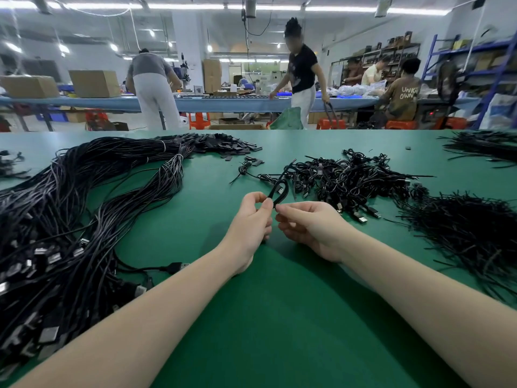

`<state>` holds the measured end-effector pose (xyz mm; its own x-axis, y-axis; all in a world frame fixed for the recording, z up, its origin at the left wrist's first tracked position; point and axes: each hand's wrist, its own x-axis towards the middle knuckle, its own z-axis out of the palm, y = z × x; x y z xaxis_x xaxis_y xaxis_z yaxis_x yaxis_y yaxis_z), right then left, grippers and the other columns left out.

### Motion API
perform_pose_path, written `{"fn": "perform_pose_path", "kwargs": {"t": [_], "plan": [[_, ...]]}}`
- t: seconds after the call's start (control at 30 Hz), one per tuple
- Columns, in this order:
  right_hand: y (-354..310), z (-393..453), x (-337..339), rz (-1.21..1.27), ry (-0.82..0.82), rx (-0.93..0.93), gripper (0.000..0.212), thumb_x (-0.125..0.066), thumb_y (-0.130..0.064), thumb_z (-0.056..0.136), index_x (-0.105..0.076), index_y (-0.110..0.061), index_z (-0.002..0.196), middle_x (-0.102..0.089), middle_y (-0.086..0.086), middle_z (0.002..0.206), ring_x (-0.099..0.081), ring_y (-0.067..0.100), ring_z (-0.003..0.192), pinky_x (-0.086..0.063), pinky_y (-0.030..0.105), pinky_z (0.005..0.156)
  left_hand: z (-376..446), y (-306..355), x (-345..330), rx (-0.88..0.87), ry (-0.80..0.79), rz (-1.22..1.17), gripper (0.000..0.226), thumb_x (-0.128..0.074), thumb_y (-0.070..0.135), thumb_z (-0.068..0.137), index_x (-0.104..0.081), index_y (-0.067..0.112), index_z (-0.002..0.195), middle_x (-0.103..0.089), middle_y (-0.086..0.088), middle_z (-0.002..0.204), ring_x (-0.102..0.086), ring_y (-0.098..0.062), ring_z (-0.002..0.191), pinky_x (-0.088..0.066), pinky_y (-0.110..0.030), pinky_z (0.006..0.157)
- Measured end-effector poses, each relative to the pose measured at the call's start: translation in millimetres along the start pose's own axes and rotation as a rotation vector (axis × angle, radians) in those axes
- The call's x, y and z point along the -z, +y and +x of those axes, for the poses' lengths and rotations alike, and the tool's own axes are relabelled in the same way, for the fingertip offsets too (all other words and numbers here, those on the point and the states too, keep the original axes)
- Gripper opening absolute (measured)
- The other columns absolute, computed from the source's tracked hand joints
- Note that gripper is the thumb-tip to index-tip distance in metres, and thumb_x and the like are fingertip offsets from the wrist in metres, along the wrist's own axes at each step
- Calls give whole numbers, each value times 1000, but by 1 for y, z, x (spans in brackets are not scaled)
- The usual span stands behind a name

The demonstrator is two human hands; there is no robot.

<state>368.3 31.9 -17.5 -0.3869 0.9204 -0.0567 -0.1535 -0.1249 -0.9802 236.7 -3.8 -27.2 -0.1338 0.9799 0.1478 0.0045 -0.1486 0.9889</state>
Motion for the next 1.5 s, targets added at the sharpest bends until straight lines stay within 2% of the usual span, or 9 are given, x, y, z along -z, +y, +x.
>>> {"fn": "perform_pose_path", "kwargs": {"t": [0.17, 0.37, 0.53, 0.67, 0.83, 1.07, 1.17, 1.33, 1.5], "plan": [[-4, 2, 5, -106, -24, 14, 8, -70, -14, 84, -69, -7, 80, -69, 1, 67, -62, 9, 58, -52, 19, 56, 1, -3, -1, -36, -9, 23, 6, -38, 25, 103, -44, 25, 101, -37, 16, 49, -32, -3, 44, -32, -18, 50], [-9, -1, 2, -961, 233, 620, 10, -67, -18, 86, -67, -19, 76, -62, -14, 69, -55, -3, 63, -39, 10, 61, 2, 1, -6, 58, 33, 111, 29, -37, 35, 101, -52, 14, 87, -47, 10, 53, -43, -11, 49, -34, -28, 57], [-6, -8, 9, -1317, 242, 927, 12, -56, -9, 93, -63, -1, 87, -60, 11, 84, -55, 30, 81, -44, 36, 71, 0, 14, -2, 169, -62, 22, 39, -49, 38, 96, -62, 13, 69, -64, -3, 57, -60, -19, 50, -42, -24, 54], [-4, -12, 4, -1316, 216, 970, 5, -59, 0, 87, -62, 4, 87, -59, 18, 83, -56, 36, 76, -45, 39, 66, 1, 10, -3, 130, 54, -9, 31, -59, 43, 87, -64, 20, 67, -63, 1, 73, -56, -18, 73, -43, -31, 72], [0, -3, 7, -1175, 288, 827, 9, -61, -7, 89, -61, -3, 81, -54, 4, 81, -51, 27, 72, -27, 26, 62, -5, 10, -2, -337, 64, 309, 40, -40, 39, 87, -74, 40, 66, -49, 24, 130, -32, 1, 130, -22, -19, 108], [2, -7, 5, -1275, 227, 886, 20, -56, -9, 93, -50, -6, 74, -42, 3, 72, -45, 28, 66, -31, 32, 58, -9, 6, -5, -301, 22, 186, 21, -48, 23, 88, -68, 28, 82, -64, 11, 79, -56, -7, 77, -45, -19, 73], [1, -9, 3, -1312, 181, 902, 12, -57, -7, 93, -59, 1, 84, -55, 13, 80, -53, 32, 74, -39, 34, 62, -6, 7, -4, -181, 49, 119, 21, -44, 26, 86, -65, 29, 88, -67, 0, 91, -60, -18, 82, -49, -35, 75], [-1, -13, 1, -1302, 179, 984, 11, -59, -7, 91, -63, 2, 86, -60, 18, 84, -57, 36, 79, -47, 41, 69, -5, 11, 4, 26, 32, -73, 31, -43, 8, 94, -69, 24, 97, -63, 1, 76, -56, -10, 62, -35, -23, 55], [-4, -16, 5, -1401, 237, 1072, 3, -65, 5, 82, -63, 3, 80, -59, 17, 77, -58, 36, 70, -50, 39, 66, -6, 13, 7, 139, -52, -201, 23, -48, 12, 96, -69, 18, 103, -74, -1, 86, -70, -10, 72, -43, -17, 53]]}}
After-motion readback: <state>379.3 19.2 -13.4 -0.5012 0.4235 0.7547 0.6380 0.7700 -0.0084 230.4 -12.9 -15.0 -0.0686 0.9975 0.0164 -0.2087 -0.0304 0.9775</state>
